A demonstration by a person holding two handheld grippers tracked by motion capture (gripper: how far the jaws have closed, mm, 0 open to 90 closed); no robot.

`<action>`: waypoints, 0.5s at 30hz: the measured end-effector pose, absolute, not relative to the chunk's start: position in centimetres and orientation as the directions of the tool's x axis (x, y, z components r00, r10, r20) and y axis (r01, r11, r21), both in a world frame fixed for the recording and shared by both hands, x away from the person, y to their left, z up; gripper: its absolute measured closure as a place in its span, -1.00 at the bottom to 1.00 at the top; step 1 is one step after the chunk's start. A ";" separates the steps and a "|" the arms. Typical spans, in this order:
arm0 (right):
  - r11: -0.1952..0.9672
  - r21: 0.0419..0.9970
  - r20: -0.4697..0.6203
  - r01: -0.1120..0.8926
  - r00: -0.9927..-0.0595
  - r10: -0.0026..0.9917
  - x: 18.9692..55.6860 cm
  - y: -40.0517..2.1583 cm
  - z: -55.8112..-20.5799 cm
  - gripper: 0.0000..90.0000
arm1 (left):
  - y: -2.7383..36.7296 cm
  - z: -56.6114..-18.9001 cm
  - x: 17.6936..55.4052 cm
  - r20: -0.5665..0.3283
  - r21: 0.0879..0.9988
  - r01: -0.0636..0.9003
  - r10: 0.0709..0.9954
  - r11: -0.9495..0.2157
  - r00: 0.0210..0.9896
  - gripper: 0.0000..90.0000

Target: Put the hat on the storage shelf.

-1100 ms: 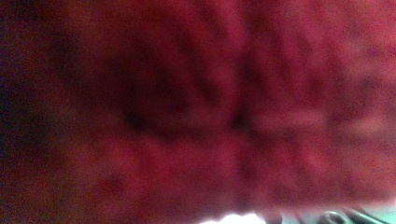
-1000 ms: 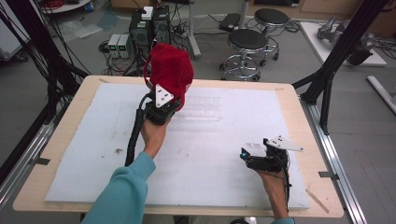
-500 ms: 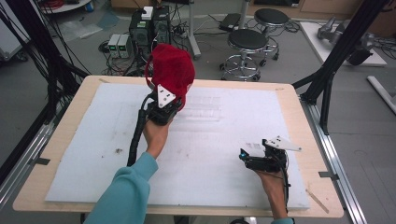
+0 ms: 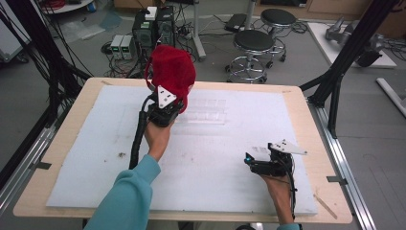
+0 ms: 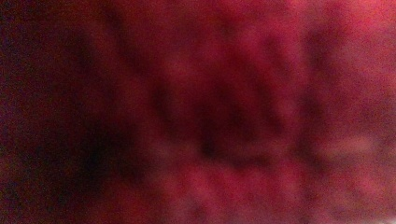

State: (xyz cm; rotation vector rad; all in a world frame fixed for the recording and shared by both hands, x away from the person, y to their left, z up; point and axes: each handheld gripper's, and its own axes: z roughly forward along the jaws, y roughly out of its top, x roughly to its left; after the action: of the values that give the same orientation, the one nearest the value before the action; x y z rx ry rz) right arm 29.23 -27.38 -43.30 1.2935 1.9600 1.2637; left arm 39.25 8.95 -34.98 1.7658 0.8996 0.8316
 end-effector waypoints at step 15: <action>0.124 0.881 0.096 0.456 -0.429 0.898 29.4 -27.2 -43.5 -0.99 | 8.1 -35.1 39.3 0.133 0.938 0.221 0.868 -0.266 0.479 0.90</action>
State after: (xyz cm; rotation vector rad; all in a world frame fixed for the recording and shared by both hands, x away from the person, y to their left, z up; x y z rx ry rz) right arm 29.36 -27.25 -43.51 1.3045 1.9416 1.2555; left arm 39.34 8.15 -35.12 1.7583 0.9276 0.8372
